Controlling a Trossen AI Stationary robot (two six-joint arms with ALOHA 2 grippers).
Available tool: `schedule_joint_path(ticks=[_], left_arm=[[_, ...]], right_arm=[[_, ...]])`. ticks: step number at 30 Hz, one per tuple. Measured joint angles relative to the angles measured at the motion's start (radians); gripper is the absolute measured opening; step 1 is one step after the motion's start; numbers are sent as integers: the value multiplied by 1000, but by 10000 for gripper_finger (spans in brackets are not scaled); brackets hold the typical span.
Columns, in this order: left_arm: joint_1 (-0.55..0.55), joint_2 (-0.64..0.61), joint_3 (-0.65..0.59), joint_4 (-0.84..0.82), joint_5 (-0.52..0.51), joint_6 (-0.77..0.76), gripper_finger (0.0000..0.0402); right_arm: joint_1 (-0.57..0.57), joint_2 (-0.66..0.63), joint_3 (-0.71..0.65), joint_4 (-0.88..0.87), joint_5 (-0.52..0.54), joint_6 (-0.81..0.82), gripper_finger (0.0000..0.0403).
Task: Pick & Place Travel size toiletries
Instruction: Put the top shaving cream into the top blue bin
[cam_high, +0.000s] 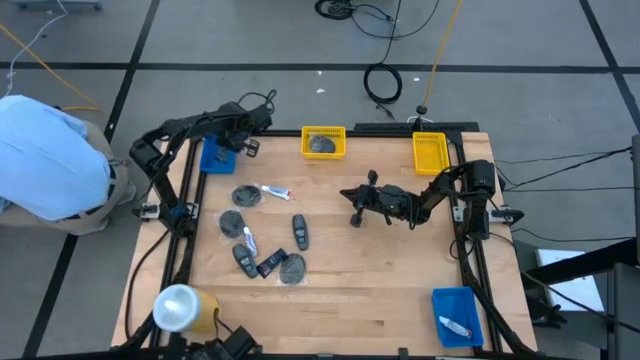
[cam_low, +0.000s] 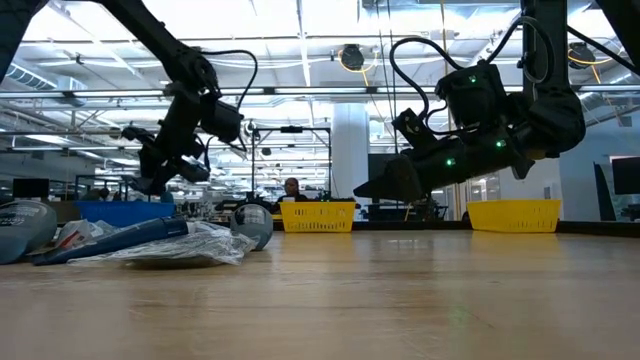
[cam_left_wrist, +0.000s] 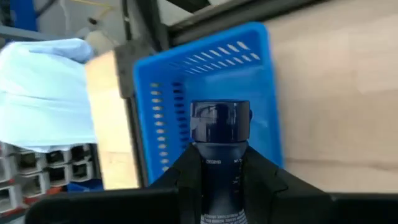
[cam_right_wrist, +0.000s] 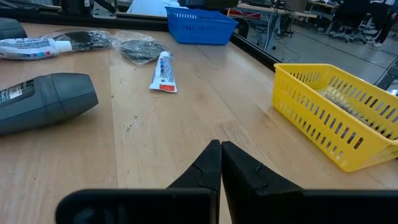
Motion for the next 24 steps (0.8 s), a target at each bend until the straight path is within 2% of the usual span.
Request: schedule_joint_path(ticks=[2, 5, 10, 17, 24], left_arm=[[-14, 3, -6, 19, 7, 0, 67], [-20, 5, -35, 57, -43, -9, 67], [9, 5, -81, 80, -74, -23, 67], [45, 5, -123, 229, -40, 50, 67], [74, 5, -138, 239, -15, 85, 67]], right_arm=[[0, 0, 0, 0, 0, 0, 4], [0, 0, 0, 0, 0, -1, 4], [0, 0, 0, 0, 0, -1, 4], [0, 0, 0, 0, 0, -1, 4], [0, 0, 0, 0, 0, -1, 4]])
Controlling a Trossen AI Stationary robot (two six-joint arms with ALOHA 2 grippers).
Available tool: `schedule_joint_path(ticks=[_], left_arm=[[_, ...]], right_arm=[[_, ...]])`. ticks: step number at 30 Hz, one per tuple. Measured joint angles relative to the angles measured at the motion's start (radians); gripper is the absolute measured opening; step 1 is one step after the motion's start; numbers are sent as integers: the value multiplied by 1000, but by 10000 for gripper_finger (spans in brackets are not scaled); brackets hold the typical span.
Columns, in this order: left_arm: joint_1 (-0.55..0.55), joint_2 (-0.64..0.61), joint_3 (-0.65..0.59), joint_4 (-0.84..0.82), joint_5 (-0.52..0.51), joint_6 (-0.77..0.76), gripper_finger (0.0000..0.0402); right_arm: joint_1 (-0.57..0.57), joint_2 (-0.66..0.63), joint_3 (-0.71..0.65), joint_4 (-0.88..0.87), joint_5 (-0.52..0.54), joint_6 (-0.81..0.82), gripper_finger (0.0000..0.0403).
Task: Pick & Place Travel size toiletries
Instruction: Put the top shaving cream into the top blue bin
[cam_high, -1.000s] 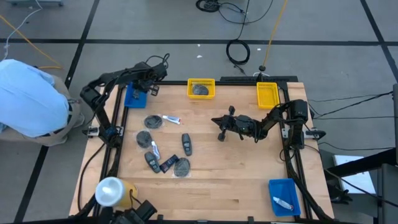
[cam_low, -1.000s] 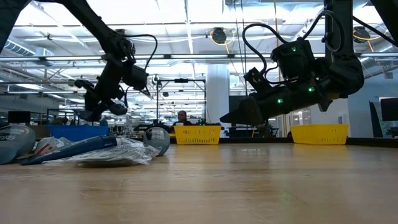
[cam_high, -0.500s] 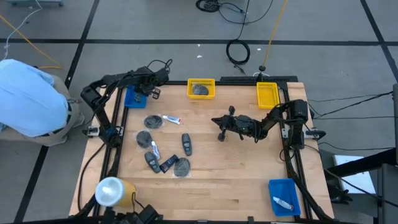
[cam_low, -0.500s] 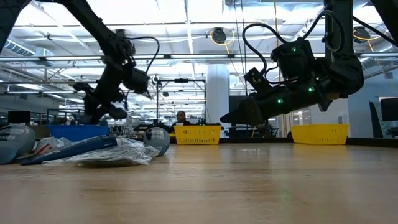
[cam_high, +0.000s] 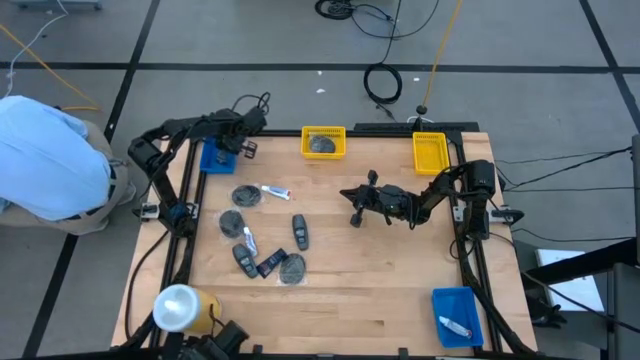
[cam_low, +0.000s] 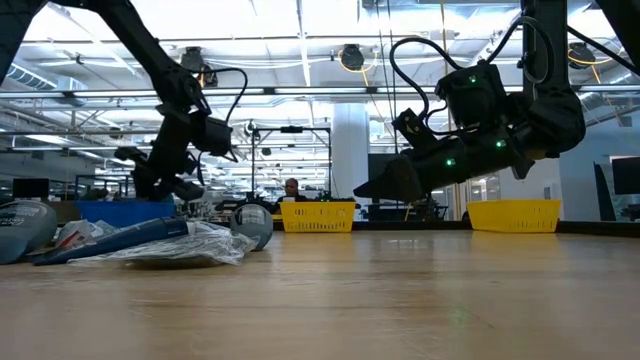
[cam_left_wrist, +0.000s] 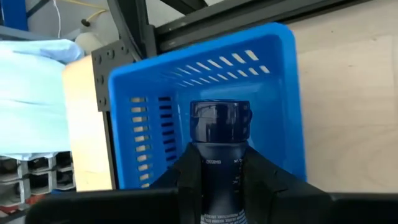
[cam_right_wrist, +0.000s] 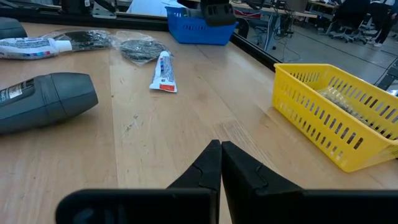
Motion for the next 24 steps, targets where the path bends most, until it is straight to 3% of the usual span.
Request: schedule_joint_path(ticks=[14, 24], left_arm=[[5, 0, 0, -1, 62, 49, 71], [37, -2, 0, -18, 67, 73, 170]], right_arm=[[0, 0, 0, 0, 0, 0, 4], [0, 0, 0, 0, 0, 0, 4]])
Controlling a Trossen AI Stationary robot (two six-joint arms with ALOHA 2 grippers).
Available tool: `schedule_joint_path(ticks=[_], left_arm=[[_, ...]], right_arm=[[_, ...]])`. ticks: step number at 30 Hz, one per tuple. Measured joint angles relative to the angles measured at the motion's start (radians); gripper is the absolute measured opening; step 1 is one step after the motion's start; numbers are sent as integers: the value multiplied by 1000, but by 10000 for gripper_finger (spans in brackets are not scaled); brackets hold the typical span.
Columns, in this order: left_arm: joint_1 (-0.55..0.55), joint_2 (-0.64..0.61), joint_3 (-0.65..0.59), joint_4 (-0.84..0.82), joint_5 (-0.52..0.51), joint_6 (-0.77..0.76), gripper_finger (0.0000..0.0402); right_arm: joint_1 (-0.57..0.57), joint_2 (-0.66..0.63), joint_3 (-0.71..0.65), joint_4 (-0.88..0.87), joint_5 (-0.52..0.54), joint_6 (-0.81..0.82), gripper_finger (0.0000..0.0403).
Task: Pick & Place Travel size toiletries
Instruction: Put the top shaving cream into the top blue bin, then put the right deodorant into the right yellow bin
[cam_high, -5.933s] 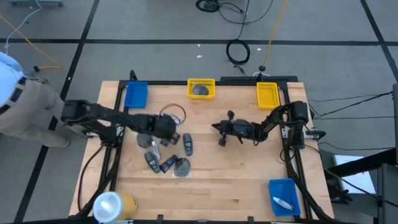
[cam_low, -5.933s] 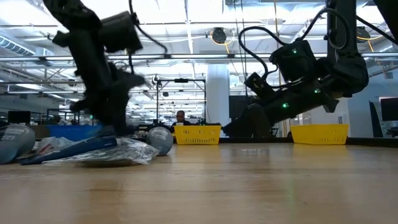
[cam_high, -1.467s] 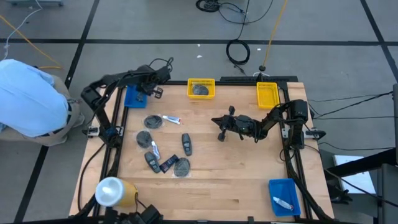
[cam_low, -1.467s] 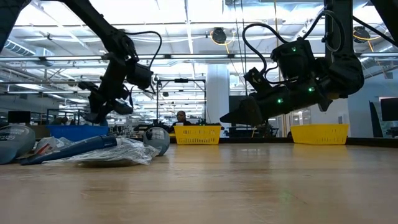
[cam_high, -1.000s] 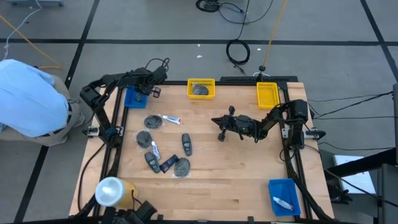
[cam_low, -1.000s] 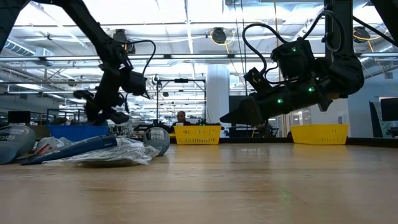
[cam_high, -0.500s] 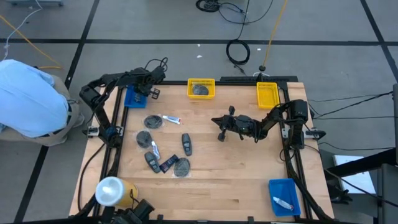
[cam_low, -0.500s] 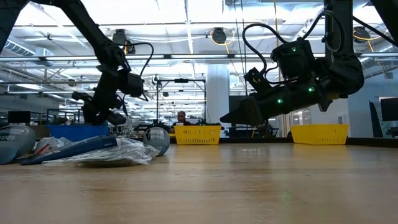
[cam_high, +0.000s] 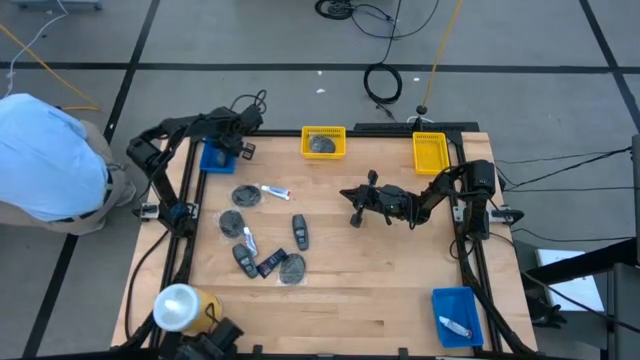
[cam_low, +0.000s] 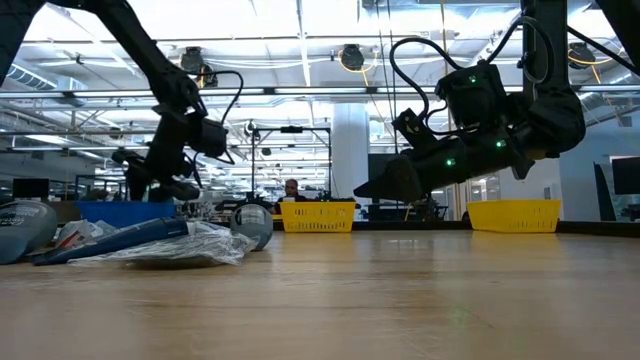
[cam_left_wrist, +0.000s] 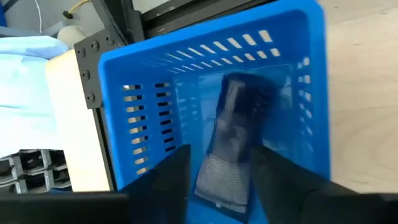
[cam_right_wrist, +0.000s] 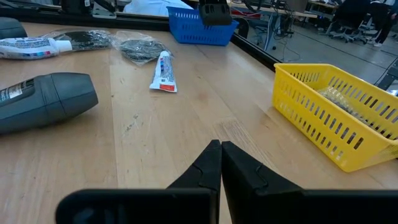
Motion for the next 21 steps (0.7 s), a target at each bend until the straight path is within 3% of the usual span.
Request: schedule_joint_path(ticks=[6, 12, 16, 21], left_arm=[[-6, -93, 41, -101, 3, 26, 208], [-108, -306, 44, -51, 107, 56, 211], [-269, -441, -37, 138, 147, 87, 211], [-524, -536, -251, 605, 254, 205, 212]], right_arm=[[0, 0, 0, 0, 0, 0, 4], [0, 0, 0, 0, 0, 0, 4], [0, 0, 0, 0, 0, 0, 4], [0, 0, 0, 0, 0, 0, 4]])
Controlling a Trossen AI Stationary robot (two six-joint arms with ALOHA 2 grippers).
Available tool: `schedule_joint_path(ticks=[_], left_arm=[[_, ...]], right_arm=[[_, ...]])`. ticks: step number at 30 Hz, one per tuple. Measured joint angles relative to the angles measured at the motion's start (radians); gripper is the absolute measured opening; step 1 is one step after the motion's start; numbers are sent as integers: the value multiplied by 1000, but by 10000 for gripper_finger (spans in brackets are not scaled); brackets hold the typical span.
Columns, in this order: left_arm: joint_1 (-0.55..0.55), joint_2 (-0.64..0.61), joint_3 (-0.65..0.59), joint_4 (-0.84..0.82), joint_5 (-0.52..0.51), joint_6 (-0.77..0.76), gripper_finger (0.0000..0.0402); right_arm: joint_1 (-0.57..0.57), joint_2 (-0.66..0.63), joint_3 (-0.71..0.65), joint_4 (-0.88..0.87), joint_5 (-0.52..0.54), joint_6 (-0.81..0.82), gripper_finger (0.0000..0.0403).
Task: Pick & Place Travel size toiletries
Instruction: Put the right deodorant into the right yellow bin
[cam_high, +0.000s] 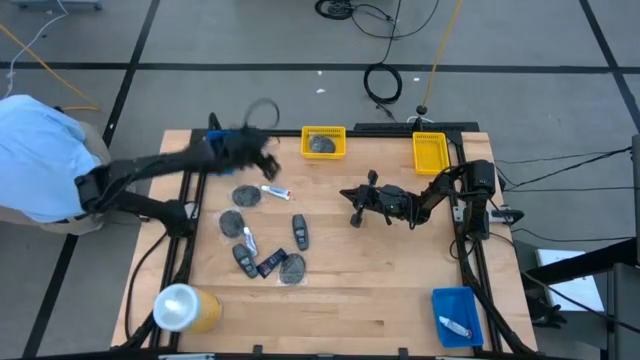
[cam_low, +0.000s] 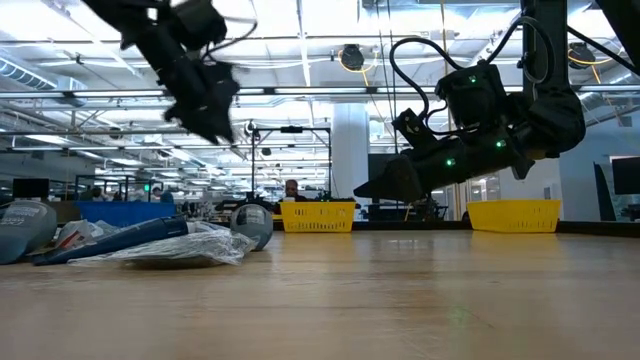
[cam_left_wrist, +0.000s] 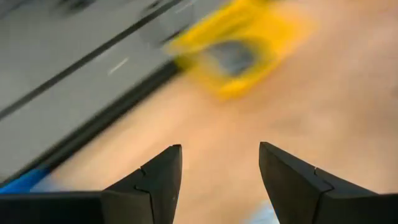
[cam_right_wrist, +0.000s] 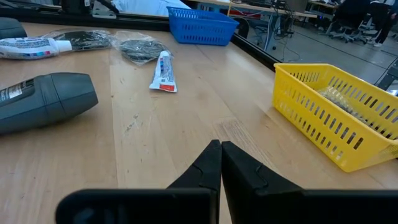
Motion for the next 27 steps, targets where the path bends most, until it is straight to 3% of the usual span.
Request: schedule_joint_path(ticks=[5, 8, 11, 14, 21, 25, 27], left_arm=[[-223, 16, -215, 547, 111, 54, 212], [-326, 64, -310, 782, 64, 37, 212], [-405, 121, -365, 902, -54, -55, 212], [-476, 194, -391, 918, -209, -142, 212], [-604, 261, -397, 841, -567, -202, 212], [-645, 235, -396, 674, -683, -312, 212], [-648, 236, -396, 553, -691, -394, 211]], right_arm=[[0, 0, 0, 0, 0, 0, 4], [0, 0, 0, 0, 0, 0, 4], [0, 0, 0, 0, 0, 4, 4], [0, 1, 1, 12, -15, 21, 4], [13, 1, 62, 31, -289, 68, 4], [54, 1, 156, -87, -311, 59, 10], [74, 1, 214, -177, -311, 57, 24]])
